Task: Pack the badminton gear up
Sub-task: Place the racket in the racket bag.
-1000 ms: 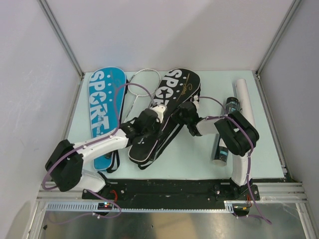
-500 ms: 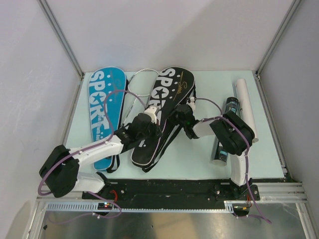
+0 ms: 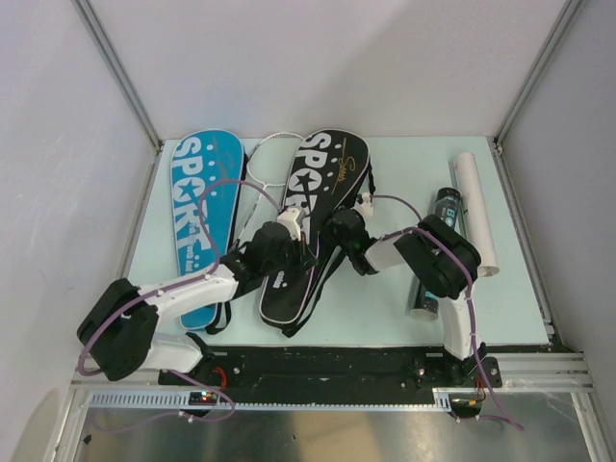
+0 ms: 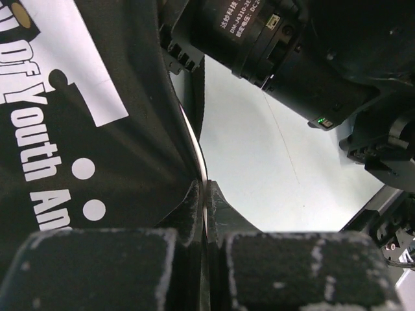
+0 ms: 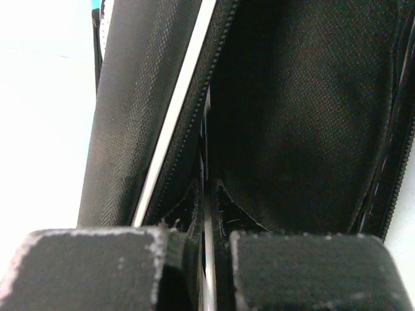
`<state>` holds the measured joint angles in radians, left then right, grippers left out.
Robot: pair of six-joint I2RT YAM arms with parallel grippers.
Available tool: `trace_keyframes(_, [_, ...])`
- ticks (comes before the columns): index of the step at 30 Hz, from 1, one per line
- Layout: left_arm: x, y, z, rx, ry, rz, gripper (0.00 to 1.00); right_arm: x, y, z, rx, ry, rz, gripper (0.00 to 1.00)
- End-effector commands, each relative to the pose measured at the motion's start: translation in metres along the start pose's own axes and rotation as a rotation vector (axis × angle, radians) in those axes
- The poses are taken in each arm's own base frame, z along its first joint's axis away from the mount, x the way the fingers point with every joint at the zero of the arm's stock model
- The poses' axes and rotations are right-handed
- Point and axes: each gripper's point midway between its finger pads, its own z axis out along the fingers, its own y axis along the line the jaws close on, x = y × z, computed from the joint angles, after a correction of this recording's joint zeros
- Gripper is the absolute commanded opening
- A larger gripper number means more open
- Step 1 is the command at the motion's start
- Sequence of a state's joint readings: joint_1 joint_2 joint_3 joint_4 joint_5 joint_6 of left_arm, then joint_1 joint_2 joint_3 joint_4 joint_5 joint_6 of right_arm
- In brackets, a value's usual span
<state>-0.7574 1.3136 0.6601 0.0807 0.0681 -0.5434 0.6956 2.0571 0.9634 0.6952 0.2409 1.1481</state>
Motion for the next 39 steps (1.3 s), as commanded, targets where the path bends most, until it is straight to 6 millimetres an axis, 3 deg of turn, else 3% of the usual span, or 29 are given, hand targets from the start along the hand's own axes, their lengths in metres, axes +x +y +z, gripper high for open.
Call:
trace_keyframes(1, [-0.008,-0.052,-0.005,0.229,0.004,-0.014,0.00,-0.038,0.029,0.008,-0.065,-0.210,0.039,0.00])
trace_keyframes(5, [-0.009,-0.051,-0.008,0.226,-0.010,-0.012,0.00,-0.039,0.022,0.008,-0.035,-0.228,0.052,0.00])
trace_keyframes(11, [-0.013,-0.052,-0.019,0.238,-0.038,-0.003,0.00,-0.058,0.024,0.003,-0.011,-0.288,0.018,0.00])
trace_keyframes(18, [-0.004,-0.025,-0.012,0.139,-0.045,0.009,0.00,-0.061,0.036,-0.002,-0.036,-0.299,0.006,0.01])
trace_keyframes(20, [-0.003,-0.021,-0.012,0.124,-0.049,0.007,0.00,-0.056,0.036,0.001,-0.057,-0.272,0.022,0.06])
trace_keyframes(25, [-0.002,-0.018,-0.011,0.114,-0.049,0.014,0.00,-0.037,0.041,-0.001,-0.096,-0.141,-0.004,0.39])
trace_keyframes(31, [-0.008,-0.014,-0.008,0.099,-0.059,0.025,0.00,-0.016,0.043,-0.031,-0.095,0.078,-0.086,0.47])
trace_keyframes(39, [-0.009,0.004,0.000,0.039,-0.059,0.037,0.00,0.008,0.017,-0.079,-0.027,0.352,-0.113,0.38])
